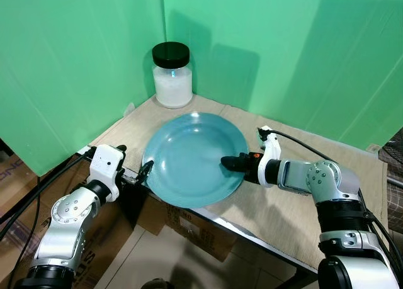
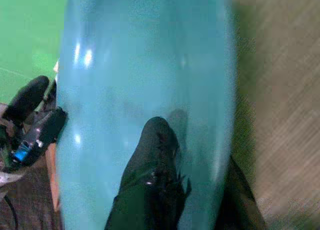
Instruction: Setting the table
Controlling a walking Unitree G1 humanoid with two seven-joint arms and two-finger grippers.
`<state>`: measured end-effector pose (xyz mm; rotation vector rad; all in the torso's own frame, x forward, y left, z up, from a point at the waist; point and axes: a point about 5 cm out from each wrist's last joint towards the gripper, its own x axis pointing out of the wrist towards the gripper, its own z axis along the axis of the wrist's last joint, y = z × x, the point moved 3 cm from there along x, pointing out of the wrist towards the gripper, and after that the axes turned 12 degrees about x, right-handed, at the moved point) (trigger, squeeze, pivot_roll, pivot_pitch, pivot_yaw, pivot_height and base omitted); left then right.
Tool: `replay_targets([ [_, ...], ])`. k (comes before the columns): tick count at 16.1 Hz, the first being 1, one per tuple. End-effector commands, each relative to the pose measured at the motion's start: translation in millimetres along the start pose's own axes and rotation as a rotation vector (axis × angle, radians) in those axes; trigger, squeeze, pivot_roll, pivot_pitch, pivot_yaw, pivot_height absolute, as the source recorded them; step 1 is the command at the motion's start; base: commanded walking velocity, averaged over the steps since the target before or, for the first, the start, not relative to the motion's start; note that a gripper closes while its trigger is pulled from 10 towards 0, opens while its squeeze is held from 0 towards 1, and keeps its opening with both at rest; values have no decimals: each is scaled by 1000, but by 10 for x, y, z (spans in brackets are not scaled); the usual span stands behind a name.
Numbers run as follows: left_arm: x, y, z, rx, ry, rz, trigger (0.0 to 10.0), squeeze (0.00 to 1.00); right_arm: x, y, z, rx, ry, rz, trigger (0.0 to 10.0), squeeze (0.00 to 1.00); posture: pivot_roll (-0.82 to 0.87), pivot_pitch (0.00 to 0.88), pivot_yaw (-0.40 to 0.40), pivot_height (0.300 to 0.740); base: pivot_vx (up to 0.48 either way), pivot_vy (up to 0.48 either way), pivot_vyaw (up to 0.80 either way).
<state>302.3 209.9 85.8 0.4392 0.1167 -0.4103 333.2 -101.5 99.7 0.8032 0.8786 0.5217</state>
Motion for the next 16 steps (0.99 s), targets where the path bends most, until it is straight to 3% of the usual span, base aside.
replay_targets([
  [1, -9, 17, -43, 8, 28, -6, 10000, 0, -22, 28, 88, -11, -26, -10, 0, 0, 7, 11, -17, 740, 0, 0, 0],
  [3, -27, 57, 70, 26, -5, 2, 10000, 0, -31, 34, 123, 2, -44, 0, 0, 0, 8, 14, -18, 740, 0, 0, 0],
  [6, -44, 152, 413, 32, -110, 41, 10000, 0, -111, 108, 306, 98, -147, 80, 0, 0, 12, 19, -20, 740, 0, 0, 0],
  [8, -92, 150, 820, 64, -221, 44, 10000, 0, -281, 200, 442, 141, -222, 162, 0, 0, 15, 22, -20, 740, 0, 0, 0],
  [10, -183, 78, 1125, 103, -296, 22, 10000, 0, -495, 228, 599, 151, -376, 185, 0, 0, 15, 27, -14, 740, 0, 0, 0],
  [12, -221, 34, 1222, 95, -318, 26, 10000, 0, -652, 262, 652, 91, -478, 176, 0, 0, 13, 31, -9, 740, 0, 0, 0],
  [13, -288, -53, 1287, 70, -306, 51, 10000, 0, -933, 404, 628, -89, -629, 142, 0, 0, 5, 35, 4, 740, 0, 0, 0],
  [14, -338, -106, 1217, 44, -256, 82, 10000, 0, -1083, 521, 572, -192, -708, 117, 1098, 0, -1, 35, 11, 740, 0, 0, 0],
  [15, -367, -156, 1151, 21, -227, 104, 10000, 0, -1169, 593, 537, -218, -768, 111, 10000, 0, -3, 36, 11, 740, 0, 0, 0],
  [16, -405, -254, 1067, -10, -187, 122, 10000, 0, -1298, 705, 481, -273, -871, 111, 10000, 0, -6, 40, 10, 740, 0, 0, 0],
])
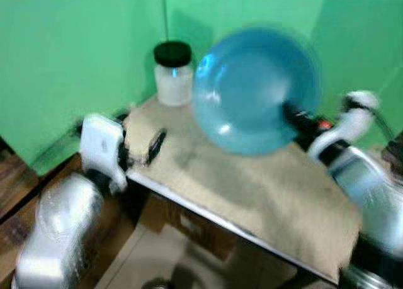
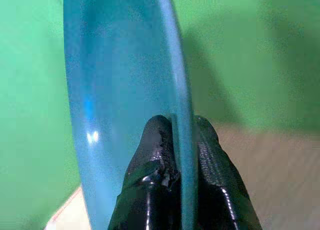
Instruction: Setting the table
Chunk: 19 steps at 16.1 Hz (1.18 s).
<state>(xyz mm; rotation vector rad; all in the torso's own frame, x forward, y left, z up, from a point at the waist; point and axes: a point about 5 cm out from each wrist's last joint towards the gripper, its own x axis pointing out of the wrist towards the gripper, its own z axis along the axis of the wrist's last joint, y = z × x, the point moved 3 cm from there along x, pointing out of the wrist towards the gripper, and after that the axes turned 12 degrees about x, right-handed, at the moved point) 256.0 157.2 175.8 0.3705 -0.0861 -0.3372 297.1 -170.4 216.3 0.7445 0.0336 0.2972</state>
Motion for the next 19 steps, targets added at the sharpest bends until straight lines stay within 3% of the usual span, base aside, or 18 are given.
replay_targets([
  [1, 11, -58, 21, 17, 12, 5, 10000, 0, -61, 192, 127, -101, -91, 49, 10000, 0, -9, 40, 9, 740, 0, 0, 0],
  [2, 20, -82, 28, 16, 12, 2, 10000, 0, -89, 203, 129, -134, -109, 49, 10000, 0, -10, 40, 10, 740, 0, 0, 0],
  [3, 90, -144, 44, 11, 21, 4, 10000, 0, -204, 205, 80, -278, -176, 23, 10000, 0, -20, 48, 21, 740, 0, 0, 0],
  [4, 108, -138, 43, 31, 24, 12, 10000, 0, -242, 206, 46, -301, -190, 9, 10000, 0, -22, 50, 24, 740, 0, 0, -800],
  [9, 146, -90, 9, 55, 51, 75, 10000, 0, -316, 94, -99, -339, -190, -93, 10000, 0, -23, 66, 24, 740, 0, 0, -800],
  [12, 169, -140, 41, 53, 43, 72, 10000, 0, -326, 130, -19, -369, -283, -113, 10000, 0, -22, 73, 23, 740, 0, 0, -800],
  [15, 188, -124, 12, 56, 50, 78, 10000, 0, -305, 164, -58, -381, -281, -95, 10000, 0, -24, 74, 26, 740, 0, 0, -800],
  [19, 144, -45, -12, -15, 69, 134, 10000, 0, -261, 199, -103, -387, -260, -78, 10000, 0, -18, 88, 9, 740, 0, 0, -800],
])
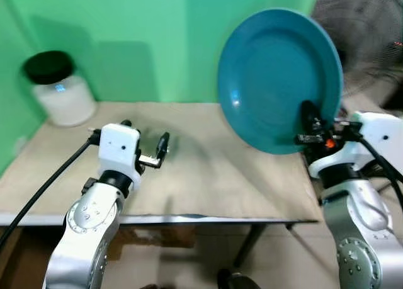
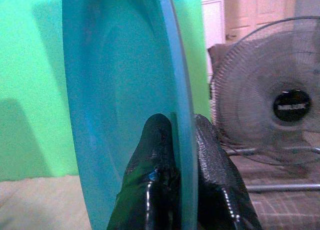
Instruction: Setting the table
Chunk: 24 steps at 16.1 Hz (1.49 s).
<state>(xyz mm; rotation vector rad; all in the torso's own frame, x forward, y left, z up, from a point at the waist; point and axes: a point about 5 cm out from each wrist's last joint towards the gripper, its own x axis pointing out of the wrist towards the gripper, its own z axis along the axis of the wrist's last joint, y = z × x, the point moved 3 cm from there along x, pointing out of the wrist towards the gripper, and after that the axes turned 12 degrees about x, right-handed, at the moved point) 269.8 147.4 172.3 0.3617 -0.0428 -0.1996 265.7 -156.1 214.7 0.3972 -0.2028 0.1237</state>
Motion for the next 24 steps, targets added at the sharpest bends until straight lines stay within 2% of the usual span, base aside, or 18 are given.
replay_targets([
  [1, -24, 9, -6, -5, 8, 7, 10000, 0, 9, 11, 38, -8, -27, 8, 10000, 0, -24, 87, 3, 740, 0, 0, 0],
  [8, -53, 9, 24, -33, 2, 31, 10000, 0, 47, 70, 84, 19, -42, 49, 10000, 0, -22, 98, -22, 740, 0, 0, -229],
  [14, -37, -7, 56, -16, -15, 13, 10000, 0, -2, 81, 73, 78, -31, 107, 10000, 0, -15, 77, -19, 740, 0, 0, -800],
  [17, -46, -49, 75, -22, -28, -15, 10000, 0, -55, 64, 75, 93, -31, 121, 10000, 0, -12, 69, -14, 740, 0, 0, 0],
  [20, -50, -46, 66, -24, -26, -17, 10000, 0, -89, 56, 70, 99, -31, 126, 10000, 0, -12, 63, -8, 740, 0, 0, -533],
  [24, -48, -31, 91, -9, -42, -17, 10000, 0, -101, 59, 60, 112, -39, 110, 10000, 0, -9, 57, -4, 740, 0, 0, 0],
])
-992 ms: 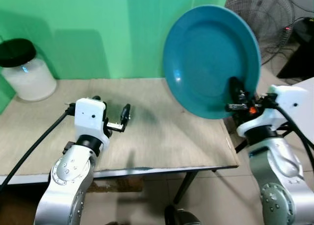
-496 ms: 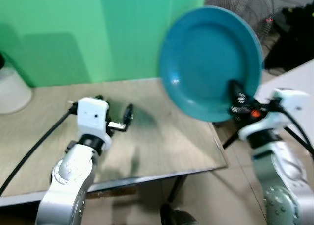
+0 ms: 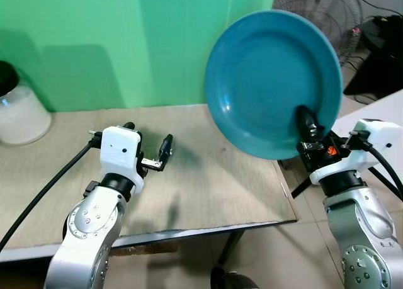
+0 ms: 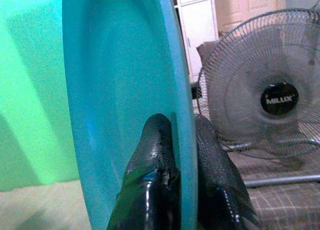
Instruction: Setting the table
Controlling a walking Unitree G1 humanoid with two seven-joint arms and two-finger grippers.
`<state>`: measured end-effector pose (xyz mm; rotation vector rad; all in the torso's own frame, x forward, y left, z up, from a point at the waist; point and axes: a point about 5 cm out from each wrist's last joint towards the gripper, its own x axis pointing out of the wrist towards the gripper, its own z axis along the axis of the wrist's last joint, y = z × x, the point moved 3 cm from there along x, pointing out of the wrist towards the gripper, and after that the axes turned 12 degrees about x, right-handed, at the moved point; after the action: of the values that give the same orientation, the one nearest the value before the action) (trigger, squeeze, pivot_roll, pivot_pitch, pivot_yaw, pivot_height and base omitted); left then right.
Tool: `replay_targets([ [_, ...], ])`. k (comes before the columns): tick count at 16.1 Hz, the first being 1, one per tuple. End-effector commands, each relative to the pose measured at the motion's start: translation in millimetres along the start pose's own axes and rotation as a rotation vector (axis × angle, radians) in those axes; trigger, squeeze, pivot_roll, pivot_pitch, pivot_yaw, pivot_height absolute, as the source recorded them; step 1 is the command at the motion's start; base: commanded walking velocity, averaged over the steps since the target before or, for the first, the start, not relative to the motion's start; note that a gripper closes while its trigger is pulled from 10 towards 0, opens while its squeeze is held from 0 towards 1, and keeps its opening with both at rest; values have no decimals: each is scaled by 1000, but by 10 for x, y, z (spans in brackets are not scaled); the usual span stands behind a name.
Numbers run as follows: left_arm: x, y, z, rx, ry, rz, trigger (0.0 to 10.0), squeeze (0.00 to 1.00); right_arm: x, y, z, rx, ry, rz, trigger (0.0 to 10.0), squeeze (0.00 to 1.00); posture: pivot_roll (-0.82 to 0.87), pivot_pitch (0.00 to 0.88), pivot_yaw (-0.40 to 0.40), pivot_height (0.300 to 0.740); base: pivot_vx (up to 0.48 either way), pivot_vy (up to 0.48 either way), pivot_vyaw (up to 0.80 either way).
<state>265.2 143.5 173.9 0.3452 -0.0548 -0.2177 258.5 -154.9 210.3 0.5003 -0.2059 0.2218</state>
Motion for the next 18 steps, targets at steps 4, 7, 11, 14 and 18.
replay_targets([
  [4, 0, 9, 68, 13, -33, -4, 10000, 0, -25, 44, 79, 7, -52, 2, 10000, 0, -11, 50, 1, 740, 0, -218, -200],
  [7, 3, -4, 62, 17, -32, -15, 10000, 0, -32, 48, 67, 2, -51, -2, 10000, 0, -11, 53, 4, 740, 0, -283, -800],
  [11, 2, 7, 54, 1, -29, -10, 10000, 0, -29, 56, 51, 1, -47, -2, 10000, 0, -8, 54, 2, 740, 0, -61, -800],
  [14, 11, 17, 46, -25, -25, -14, 10000, 0, -26, 54, 25, -1, -39, -8, 10000, 0, -8, 52, 5, 740, 0, 160, 0],
  [18, 30, 13, 45, 28, -22, -14, 10000, 0, -22, 10, -48, -8, 5, -40, 10000, 0, -9, 51, 8, 740, 0, 0, -317],
])
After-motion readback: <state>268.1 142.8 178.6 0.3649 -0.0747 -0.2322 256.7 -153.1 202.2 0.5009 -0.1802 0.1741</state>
